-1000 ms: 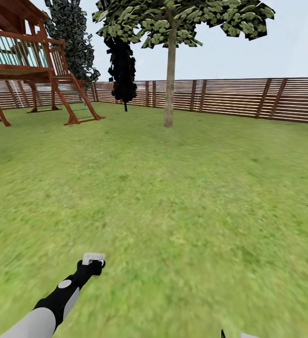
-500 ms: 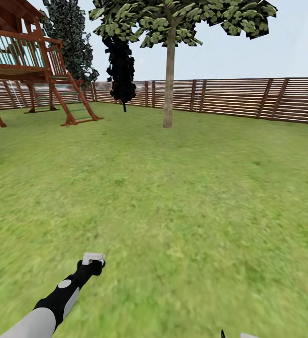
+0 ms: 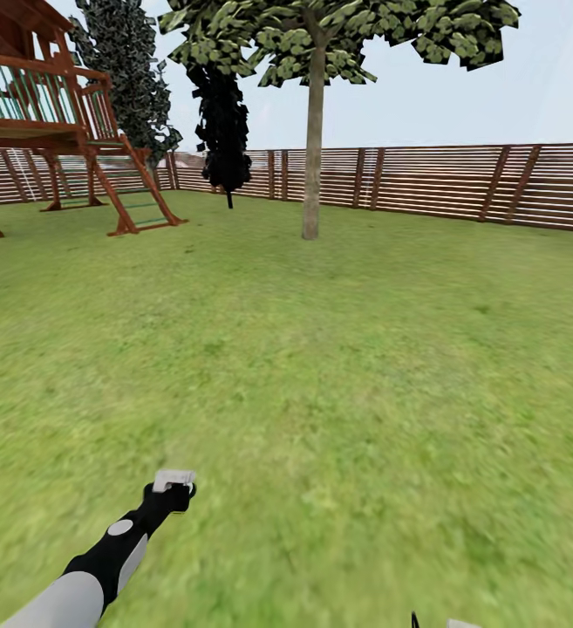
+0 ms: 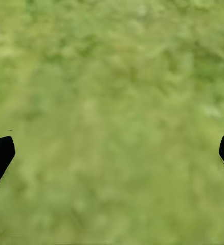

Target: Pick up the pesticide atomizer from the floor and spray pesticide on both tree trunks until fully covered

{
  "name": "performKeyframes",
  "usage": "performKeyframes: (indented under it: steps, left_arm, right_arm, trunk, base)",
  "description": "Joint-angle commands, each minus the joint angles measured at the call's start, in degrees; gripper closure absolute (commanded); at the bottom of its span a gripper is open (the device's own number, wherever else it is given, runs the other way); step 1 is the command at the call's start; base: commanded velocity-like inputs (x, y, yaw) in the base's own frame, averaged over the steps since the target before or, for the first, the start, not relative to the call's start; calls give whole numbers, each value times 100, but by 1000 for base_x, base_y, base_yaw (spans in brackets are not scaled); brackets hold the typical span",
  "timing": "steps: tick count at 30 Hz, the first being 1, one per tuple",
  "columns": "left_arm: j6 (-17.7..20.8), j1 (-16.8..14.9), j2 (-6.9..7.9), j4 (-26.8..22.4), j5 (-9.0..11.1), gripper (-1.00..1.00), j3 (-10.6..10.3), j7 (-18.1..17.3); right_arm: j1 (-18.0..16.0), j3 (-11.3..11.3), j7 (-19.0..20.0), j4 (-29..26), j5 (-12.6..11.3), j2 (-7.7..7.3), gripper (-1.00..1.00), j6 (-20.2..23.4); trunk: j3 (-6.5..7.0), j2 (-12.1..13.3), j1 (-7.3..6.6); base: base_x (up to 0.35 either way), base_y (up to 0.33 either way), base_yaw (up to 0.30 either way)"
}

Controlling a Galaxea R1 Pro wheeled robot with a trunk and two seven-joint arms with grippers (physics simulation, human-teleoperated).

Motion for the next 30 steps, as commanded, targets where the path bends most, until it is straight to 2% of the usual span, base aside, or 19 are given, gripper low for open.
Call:
performKeyframes:
  steps: [1, 30]
  left_arm:
    - [0, -2, 0, -1, 4, 100, 0, 1]
    - [4, -2, 6, -1, 0, 100, 0, 1]
  right_arm:
    - [0, 0, 1, 0, 0, 0, -100, 0]
    - [0, 0, 0, 0, 0, 0, -100, 0]
  trunk:
    - [0, 0, 0]
    - [0, 0, 0]
  base:
    - [331, -110, 0]
    - [331, -110, 0]
